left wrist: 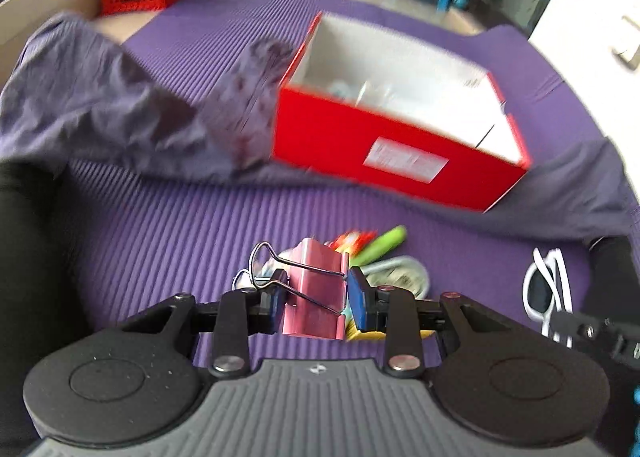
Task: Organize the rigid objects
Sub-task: 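Carry the clip and sunglasses into the red box and open both tools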
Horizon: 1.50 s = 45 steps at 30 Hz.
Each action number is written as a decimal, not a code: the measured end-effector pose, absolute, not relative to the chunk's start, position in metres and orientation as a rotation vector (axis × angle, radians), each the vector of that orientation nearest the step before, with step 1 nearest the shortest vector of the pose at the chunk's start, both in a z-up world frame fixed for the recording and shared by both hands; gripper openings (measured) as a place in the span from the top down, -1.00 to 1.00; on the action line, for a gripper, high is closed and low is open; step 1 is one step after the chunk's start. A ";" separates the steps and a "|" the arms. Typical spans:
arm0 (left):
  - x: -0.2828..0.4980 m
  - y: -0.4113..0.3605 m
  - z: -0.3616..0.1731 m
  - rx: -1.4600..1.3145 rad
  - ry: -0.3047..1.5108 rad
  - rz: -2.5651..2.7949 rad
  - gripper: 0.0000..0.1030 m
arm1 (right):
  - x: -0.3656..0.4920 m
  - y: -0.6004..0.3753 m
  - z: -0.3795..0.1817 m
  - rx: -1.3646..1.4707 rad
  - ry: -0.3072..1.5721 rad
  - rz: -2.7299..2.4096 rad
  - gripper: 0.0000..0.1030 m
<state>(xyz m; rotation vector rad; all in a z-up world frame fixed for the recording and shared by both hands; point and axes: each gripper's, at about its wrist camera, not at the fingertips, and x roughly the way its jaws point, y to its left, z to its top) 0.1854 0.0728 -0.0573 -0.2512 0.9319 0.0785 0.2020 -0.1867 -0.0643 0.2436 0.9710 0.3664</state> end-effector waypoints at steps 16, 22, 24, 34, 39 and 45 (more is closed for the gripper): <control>0.276 0.055 0.021 -0.127 0.807 0.003 0.39 | 0.309 -0.171 0.032 0.157 0.757 0.380 0.93; 0.316 0.057 0.015 -0.097 0.824 0.006 0.39 | 0.346 -0.155 0.031 0.113 0.753 0.378 0.93; 0.332 0.058 0.010 -0.087 0.830 0.009 0.39 | 0.358 -0.149 0.028 0.097 0.757 0.373 0.93; 0.396 0.070 -0.026 -0.051 0.895 0.055 0.39 | 0.413 -0.126 -0.019 0.030 0.835 0.354 0.93; 0.423 0.070 -0.048 -0.038 0.928 0.048 0.39 | 0.437 -0.120 -0.045 -0.001 0.883 0.326 0.93; 0.450 0.062 -0.067 0.019 0.946 0.049 0.39 | 0.455 -0.105 -0.070 -0.055 0.924 0.345 0.93</control>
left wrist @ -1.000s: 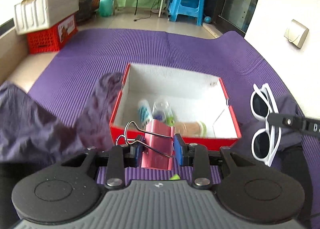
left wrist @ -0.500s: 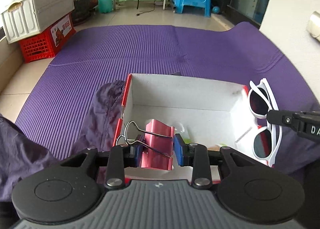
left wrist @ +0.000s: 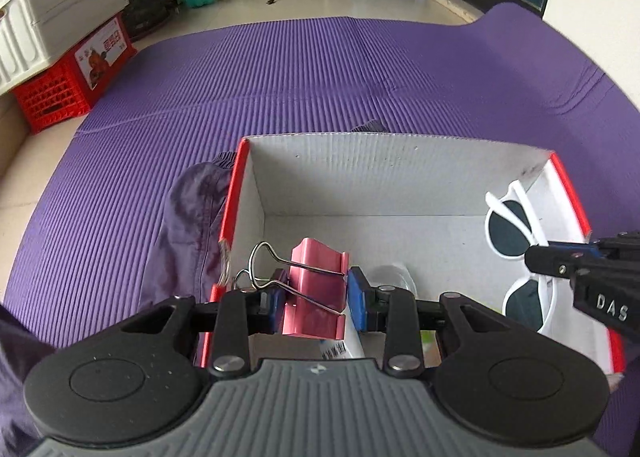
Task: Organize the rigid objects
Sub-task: 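Carry the clip and sunglasses into the red box and open both tools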
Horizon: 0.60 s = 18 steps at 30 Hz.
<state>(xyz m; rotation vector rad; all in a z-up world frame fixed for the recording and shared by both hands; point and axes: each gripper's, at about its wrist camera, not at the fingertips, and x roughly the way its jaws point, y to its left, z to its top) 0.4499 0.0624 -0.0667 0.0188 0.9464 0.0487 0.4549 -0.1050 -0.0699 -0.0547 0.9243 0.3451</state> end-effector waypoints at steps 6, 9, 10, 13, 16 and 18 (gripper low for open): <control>0.466 0.062 -0.082 -0.003 0.978 0.040 0.39 | 0.468 -0.095 -0.088 -0.056 0.969 0.362 0.93; 0.471 0.060 -0.089 0.007 0.994 0.033 0.39 | 0.472 -0.091 -0.095 -0.077 0.993 0.364 0.93; 0.472 0.059 -0.091 0.008 1.000 0.028 0.39 | 0.472 -0.090 -0.098 -0.085 1.002 0.361 0.92; 0.474 0.060 -0.099 0.003 1.019 0.029 0.39 | 0.472 -0.090 -0.103 -0.095 1.018 0.356 0.91; 0.475 0.061 -0.106 -0.007 1.038 0.037 0.39 | 0.473 -0.089 -0.108 -0.106 1.028 0.340 0.83; 0.475 0.063 -0.109 -0.022 1.054 0.034 0.39 | 0.474 -0.091 -0.108 -0.100 1.035 0.339 0.80</control>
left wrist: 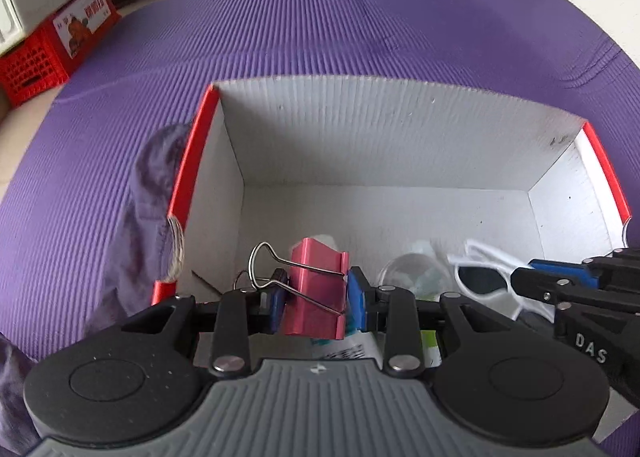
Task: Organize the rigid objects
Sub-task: 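Carry the clip and sunglasses into the red box and open both tools, then withdraw both tools from the box back toward the item pile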
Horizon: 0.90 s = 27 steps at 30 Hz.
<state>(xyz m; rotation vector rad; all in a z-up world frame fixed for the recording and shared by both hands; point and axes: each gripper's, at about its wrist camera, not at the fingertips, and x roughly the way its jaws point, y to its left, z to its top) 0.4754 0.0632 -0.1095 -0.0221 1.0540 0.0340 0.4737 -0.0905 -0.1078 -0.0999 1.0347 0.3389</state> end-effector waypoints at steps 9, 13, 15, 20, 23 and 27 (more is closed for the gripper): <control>0.466 0.068 -0.104 -0.088 1.066 0.038 0.36 | 0.462 -0.100 -0.100 -0.060 1.019 0.364 0.58; 0.454 0.069 -0.092 -0.090 1.045 0.029 0.24 | 0.451 -0.105 -0.092 -0.048 1.006 0.382 0.43; 0.448 0.070 -0.085 -0.102 1.032 0.025 0.05 | 0.446 -0.106 -0.088 -0.041 0.996 0.382 0.36; 0.428 0.070 -0.064 -0.123 0.997 0.020 -0.06 | 0.429 -0.115 -0.071 -0.007 0.968 0.396 0.31; 0.414 0.070 -0.051 -0.125 0.978 0.016 -0.06 | 0.416 -0.117 -0.058 0.002 0.946 0.411 0.15; 0.391 0.069 -0.034 -0.126 0.951 0.008 -0.06 | 0.396 -0.118 -0.039 0.003 0.905 0.432 0.10</control>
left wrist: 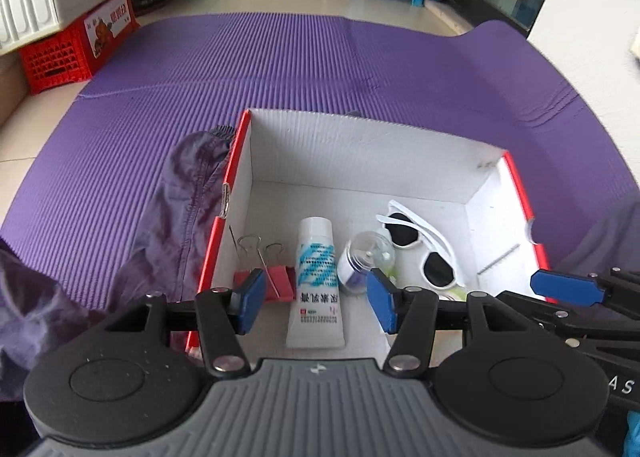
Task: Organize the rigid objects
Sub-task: 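Withdraw both tools from the box back toward the item pile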
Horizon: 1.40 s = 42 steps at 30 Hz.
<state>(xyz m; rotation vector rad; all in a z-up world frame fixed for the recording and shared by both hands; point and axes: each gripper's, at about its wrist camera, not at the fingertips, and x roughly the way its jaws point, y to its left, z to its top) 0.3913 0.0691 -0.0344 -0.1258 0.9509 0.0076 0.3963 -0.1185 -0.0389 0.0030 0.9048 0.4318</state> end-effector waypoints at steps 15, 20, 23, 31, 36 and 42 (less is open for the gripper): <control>0.297 0.067 0.017 -0.168 0.832 -0.008 -0.33 | 0.315 -0.141 0.012 0.066 0.783 0.476 -0.59; 0.271 0.061 0.025 -0.130 0.809 0.007 -0.33 | 0.290 -0.149 0.020 0.094 0.755 0.493 -0.71; 0.256 0.057 0.029 -0.123 0.795 0.004 -0.33 | 0.277 -0.151 0.025 0.099 0.735 0.503 -0.77; 0.222 0.050 0.034 -0.109 0.757 -0.007 -0.57 | 0.243 -0.154 0.030 0.100 0.708 0.527 -0.93; 0.205 0.046 0.029 -0.086 0.753 0.001 -0.57 | 0.219 -0.150 0.027 0.031 0.644 0.532 -0.93; 0.189 0.044 0.017 -0.071 0.764 0.019 -0.57 | 0.194 -0.148 0.019 -0.001 0.583 0.559 -0.99</control>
